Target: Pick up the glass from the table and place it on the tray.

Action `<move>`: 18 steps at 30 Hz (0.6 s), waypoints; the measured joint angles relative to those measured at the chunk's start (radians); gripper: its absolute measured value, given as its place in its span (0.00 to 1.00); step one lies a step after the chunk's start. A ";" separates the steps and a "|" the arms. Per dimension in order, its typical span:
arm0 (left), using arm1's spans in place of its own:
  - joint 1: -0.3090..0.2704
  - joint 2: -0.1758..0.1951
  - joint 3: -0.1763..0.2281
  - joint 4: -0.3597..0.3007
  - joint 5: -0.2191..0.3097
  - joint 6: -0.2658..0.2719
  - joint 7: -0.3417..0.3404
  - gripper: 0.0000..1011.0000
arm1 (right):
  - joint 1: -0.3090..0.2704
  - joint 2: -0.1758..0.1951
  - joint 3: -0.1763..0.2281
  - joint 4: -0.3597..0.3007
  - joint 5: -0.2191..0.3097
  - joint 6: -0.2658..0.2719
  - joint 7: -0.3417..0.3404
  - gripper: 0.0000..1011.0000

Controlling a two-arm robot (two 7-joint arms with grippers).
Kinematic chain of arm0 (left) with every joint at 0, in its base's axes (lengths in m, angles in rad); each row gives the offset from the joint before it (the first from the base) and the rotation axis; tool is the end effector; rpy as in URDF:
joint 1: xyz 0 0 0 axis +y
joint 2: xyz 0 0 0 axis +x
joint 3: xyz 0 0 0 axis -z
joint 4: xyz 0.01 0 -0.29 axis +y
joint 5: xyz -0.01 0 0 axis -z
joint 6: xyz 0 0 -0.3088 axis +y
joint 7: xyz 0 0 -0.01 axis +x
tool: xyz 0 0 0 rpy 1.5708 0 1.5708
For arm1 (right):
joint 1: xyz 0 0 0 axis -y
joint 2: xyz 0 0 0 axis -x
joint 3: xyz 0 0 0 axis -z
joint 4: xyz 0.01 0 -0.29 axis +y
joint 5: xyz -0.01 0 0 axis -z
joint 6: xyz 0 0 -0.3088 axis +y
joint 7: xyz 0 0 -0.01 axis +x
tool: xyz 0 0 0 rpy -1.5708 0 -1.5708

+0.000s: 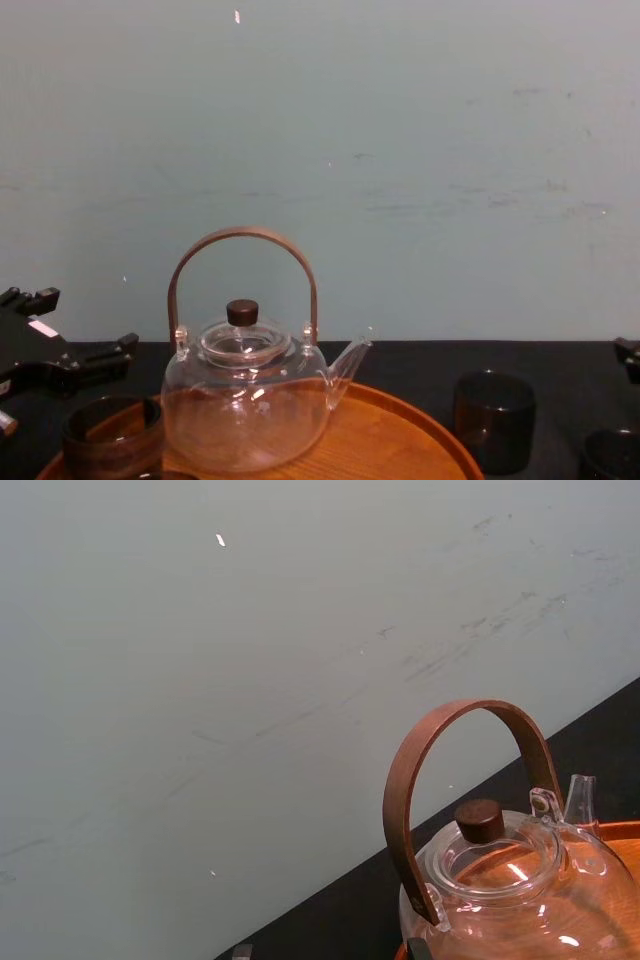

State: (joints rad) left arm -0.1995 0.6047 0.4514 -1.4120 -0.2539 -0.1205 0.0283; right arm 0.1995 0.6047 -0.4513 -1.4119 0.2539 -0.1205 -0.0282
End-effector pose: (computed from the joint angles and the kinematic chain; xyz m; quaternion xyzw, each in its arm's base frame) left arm 0.3581 0.0827 -0.3023 0.1415 -0.1325 0.5799 0.7913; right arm 0.3581 -0.0827 -0.3023 -0.1415 -0.1324 -0.5799 0.7913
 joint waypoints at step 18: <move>0.000 0.000 0.000 0.000 0.000 0.000 0.000 0.99 | 0.000 0.000 0.000 0.000 0.000 0.000 0.000 0.99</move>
State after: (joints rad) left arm -0.1995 0.6047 0.4514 -1.4120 -0.2539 -0.1205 0.0282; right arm 0.1995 0.6047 -0.4513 -1.4120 0.2539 -0.1206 -0.0282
